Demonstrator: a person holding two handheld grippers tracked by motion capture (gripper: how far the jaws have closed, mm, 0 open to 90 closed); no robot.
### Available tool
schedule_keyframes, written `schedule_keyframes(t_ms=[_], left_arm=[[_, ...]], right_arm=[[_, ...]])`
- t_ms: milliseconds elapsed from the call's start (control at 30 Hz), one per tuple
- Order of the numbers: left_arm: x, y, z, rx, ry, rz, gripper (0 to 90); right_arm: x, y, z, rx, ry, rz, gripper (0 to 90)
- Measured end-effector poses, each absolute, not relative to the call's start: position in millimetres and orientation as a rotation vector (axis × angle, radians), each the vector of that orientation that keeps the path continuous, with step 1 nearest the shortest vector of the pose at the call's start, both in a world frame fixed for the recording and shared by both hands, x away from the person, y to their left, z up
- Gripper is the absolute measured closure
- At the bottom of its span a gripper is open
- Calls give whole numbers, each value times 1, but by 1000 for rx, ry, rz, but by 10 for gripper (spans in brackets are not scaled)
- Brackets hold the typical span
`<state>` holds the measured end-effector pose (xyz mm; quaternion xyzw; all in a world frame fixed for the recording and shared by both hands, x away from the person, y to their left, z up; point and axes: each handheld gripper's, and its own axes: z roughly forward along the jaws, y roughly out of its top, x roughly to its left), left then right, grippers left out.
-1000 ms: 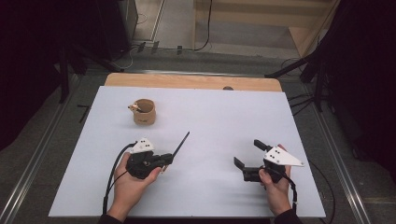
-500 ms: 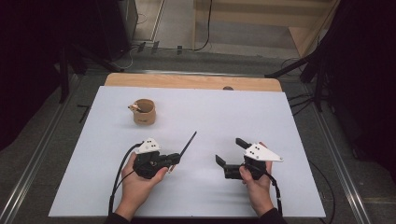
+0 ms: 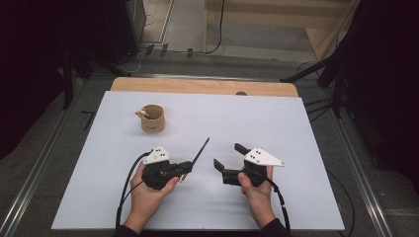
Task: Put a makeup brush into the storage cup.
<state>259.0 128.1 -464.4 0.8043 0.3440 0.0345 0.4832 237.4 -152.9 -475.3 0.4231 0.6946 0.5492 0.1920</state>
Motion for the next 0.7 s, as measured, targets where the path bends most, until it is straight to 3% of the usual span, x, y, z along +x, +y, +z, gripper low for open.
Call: schedule_keyframes(t_ms=[300,700], left_arm=[[258,123,-465,1941,816,90,847],[254,119,-466,1914,787,108,847]], right_arm=[[237,-139,-471,1260,1907,1569,160],[236,-120,-464,1398,1848,1625,338]])
